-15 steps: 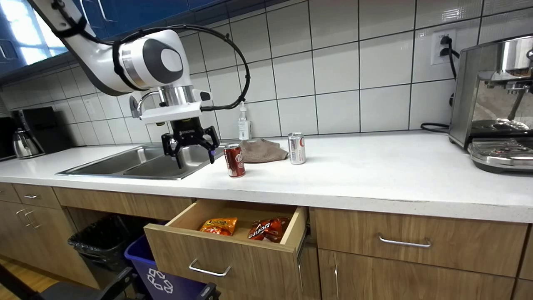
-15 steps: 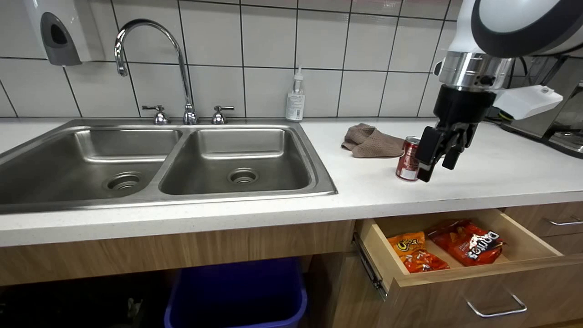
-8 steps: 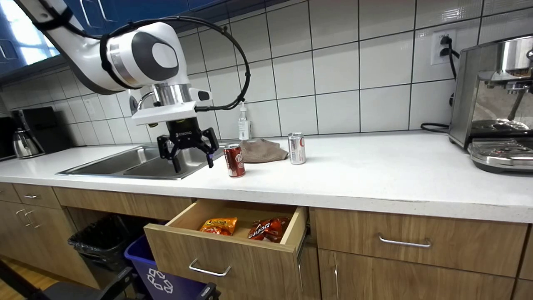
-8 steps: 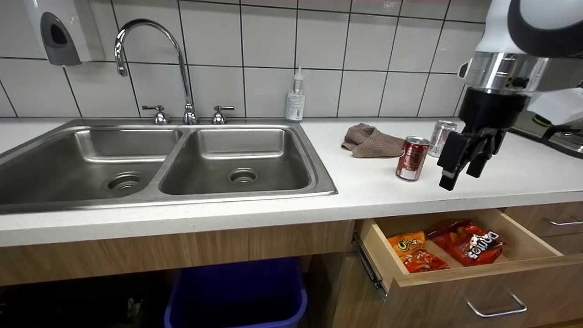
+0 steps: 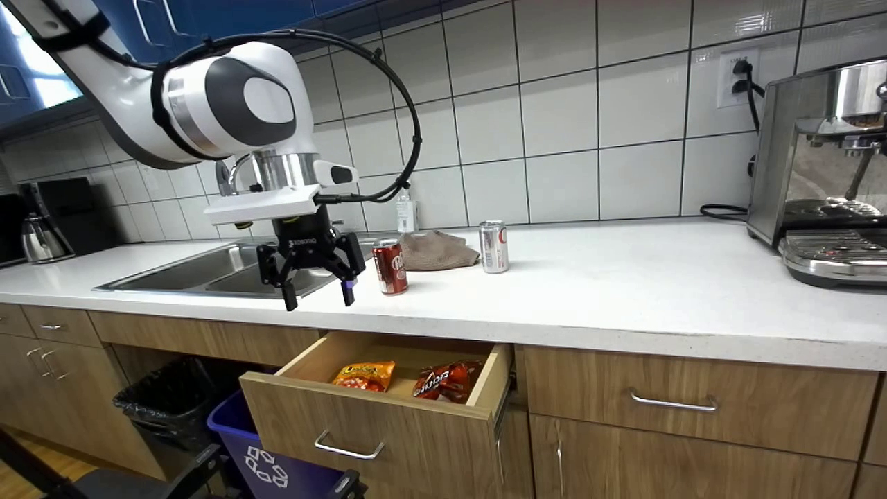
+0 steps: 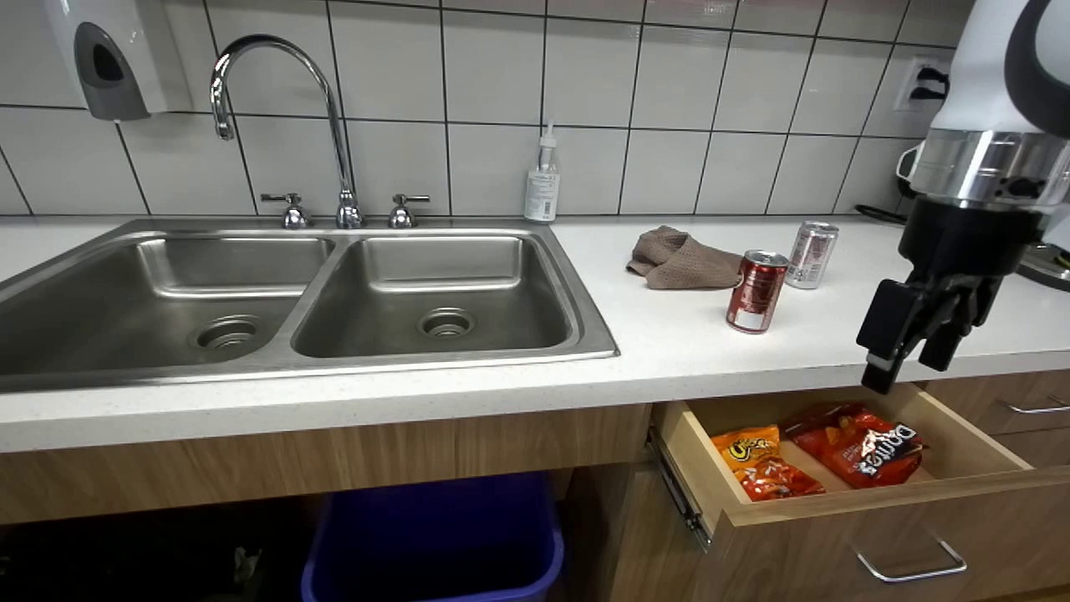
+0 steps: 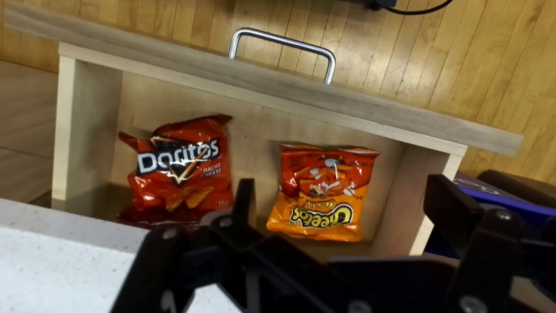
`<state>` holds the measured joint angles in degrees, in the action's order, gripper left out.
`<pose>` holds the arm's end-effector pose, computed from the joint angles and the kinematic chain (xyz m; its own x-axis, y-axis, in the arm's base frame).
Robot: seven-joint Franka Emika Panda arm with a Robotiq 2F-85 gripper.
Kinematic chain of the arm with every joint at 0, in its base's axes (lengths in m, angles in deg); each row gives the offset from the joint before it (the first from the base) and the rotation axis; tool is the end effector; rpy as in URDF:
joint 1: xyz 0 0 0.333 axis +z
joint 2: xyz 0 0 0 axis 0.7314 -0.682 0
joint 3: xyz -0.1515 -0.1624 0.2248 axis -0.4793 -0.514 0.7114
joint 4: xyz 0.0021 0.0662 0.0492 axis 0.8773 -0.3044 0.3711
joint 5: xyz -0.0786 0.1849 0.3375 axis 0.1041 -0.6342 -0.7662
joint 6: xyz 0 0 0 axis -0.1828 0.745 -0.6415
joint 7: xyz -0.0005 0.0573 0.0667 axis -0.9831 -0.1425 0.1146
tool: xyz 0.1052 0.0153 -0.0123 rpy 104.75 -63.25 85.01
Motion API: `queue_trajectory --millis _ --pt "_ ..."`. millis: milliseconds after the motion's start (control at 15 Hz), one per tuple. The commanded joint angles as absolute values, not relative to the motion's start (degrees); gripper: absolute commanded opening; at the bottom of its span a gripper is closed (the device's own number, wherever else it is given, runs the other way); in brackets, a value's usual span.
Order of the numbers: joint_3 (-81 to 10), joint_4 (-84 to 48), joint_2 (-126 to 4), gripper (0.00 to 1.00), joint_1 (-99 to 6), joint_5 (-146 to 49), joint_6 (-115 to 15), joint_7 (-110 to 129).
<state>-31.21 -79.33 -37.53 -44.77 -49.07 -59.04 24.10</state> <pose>0.4040 0.0207 0.2696 0.9661 0.2509 -0.0609 0.2521 -0.9676 0.0127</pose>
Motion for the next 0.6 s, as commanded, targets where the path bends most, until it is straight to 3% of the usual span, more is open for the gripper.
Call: queue_trajectory --millis 0,533 --pt "-31.74 -82.81 -34.18 1.0 -45.7 -48.71 -57.48 22.0" --pt "-33.35 -84.51 -35.31 1.0 -46.76 -48.26 -55.74 21.97"
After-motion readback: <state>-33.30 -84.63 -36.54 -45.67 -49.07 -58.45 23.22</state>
